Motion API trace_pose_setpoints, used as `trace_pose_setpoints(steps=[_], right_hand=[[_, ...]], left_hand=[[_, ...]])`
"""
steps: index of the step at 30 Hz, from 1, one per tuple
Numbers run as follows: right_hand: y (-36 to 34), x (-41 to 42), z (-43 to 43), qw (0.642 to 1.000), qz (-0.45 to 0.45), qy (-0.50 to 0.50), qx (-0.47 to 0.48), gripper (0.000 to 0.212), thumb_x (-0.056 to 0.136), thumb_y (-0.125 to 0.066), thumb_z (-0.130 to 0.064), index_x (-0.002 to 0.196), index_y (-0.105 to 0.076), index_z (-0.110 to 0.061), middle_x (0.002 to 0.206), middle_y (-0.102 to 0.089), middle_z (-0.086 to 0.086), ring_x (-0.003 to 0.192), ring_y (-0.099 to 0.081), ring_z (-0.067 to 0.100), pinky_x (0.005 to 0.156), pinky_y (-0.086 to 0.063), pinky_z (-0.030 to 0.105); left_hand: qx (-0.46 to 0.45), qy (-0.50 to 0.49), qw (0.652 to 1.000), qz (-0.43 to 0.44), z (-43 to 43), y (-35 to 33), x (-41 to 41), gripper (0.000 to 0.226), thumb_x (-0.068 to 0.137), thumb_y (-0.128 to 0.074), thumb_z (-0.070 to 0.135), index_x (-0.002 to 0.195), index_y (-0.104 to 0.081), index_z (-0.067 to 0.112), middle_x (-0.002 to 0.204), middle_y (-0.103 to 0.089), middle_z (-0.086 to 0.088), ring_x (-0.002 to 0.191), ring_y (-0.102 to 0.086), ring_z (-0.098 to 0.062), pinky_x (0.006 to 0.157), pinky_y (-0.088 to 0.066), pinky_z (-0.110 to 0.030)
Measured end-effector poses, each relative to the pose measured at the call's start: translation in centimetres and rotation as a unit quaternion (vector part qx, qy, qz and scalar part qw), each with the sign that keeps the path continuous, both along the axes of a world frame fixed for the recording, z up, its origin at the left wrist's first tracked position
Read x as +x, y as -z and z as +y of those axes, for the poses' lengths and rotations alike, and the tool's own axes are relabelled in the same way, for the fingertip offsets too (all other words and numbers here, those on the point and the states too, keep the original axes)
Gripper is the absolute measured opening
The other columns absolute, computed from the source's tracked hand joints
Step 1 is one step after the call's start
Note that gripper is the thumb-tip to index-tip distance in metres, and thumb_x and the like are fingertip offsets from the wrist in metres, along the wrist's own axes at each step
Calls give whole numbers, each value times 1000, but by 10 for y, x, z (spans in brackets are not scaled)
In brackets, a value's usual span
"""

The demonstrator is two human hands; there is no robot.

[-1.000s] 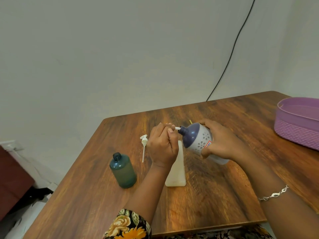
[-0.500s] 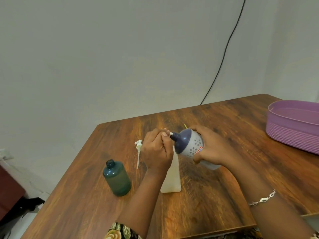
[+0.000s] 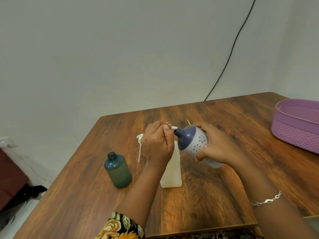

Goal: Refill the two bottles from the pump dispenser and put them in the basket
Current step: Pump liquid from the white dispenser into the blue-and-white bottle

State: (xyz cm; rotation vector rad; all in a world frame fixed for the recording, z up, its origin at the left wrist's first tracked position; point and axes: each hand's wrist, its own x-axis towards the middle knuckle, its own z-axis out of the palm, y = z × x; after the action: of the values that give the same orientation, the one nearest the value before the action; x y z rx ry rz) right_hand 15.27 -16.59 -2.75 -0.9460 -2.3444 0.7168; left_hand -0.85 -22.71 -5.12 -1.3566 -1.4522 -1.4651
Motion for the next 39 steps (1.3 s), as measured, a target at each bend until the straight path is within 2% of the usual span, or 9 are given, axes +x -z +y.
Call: trace_pose_setpoints(steps=[4,6,10,13,19,22,28,33,39], right_hand=[[1,-1,1,1000,-20,6,9,85,55,-83,-12,128,-42,-23,116,-45,-3,101,-44,14,72,-41,27],[4,0,0,1000,-22,6,8,85,55,-83,-12,128,-41,-22,118,-45,-2,101,-44,13,70,-40,25],[4,4,0,1000,1,0,-5,83,56,-82,-11,127,-42,-22,116,-46,-3,100,-45,13,65,-37,19],[0,5,1,1000,2,-5,-1,83,56,-82,-12,126,-41,-24,114,-46,-5,99,-47,13,64,-38,20],[-5,2,2,1000,-14,-1,13,83,55,-82,-13,125,-42,-25,111,-44,-7,99,-45,13,70,-40,26],[-4,0,-1,1000,-23,-6,14,83,54,-83,-13,125,-42,-23,111,-43,-7,99,-45,13,68,-39,25],[-8,0,-3,1000,-18,-1,20,82,56,-82,-13,126,-41,-24,113,-44,-5,98,-45,12,67,-39,22],[-9,-3,-5,999,-30,-6,33,83,56,-82,-15,128,-41,-23,113,-44,-6,100,-44,12,74,-41,27],[-3,-4,-6,999,-34,1,28,83,56,-82,-18,127,-40,-25,116,-46,-3,100,-46,14,72,-41,26]], left_hand=[[16,8,1000,-11,1,7,1,56,98,-29,26,73,-70,-2,69,-67,-10,62,-61,-17,54,-43,-20],[18,19,1000,-18,1,14,-1,63,99,-24,32,73,-69,-2,69,-67,-11,62,-61,-18,52,-45,-22],[10,19,1000,-11,0,14,-2,50,96,-32,22,71,-68,-3,70,-67,-11,61,-61,-19,50,-46,-25],[1,17,1000,-11,0,5,-1,43,90,-36,17,69,-67,-2,67,-65,-11,59,-59,-19,51,-40,-18],[27,20,999,-24,3,12,-1,65,100,-23,34,72,-69,-3,69,-67,-11,61,-61,-18,52,-43,-20],[26,22,999,-26,2,17,-3,66,100,-23,34,71,-69,-3,68,-67,-12,60,-61,-19,54,-43,-19],[-5,-4,1000,-21,3,-1,2,44,91,-35,17,66,-67,-1,61,-62,-9,54,-55,-17,52,-29,-9],[16,11,1000,-24,0,12,1,61,99,-25,29,71,-69,-2,68,-66,-9,61,-61,-17,51,-45,-21],[0,15,1000,-15,0,11,1,56,98,-28,26,71,-68,-2,70,-66,-10,63,-61,-18,57,-40,-16]])
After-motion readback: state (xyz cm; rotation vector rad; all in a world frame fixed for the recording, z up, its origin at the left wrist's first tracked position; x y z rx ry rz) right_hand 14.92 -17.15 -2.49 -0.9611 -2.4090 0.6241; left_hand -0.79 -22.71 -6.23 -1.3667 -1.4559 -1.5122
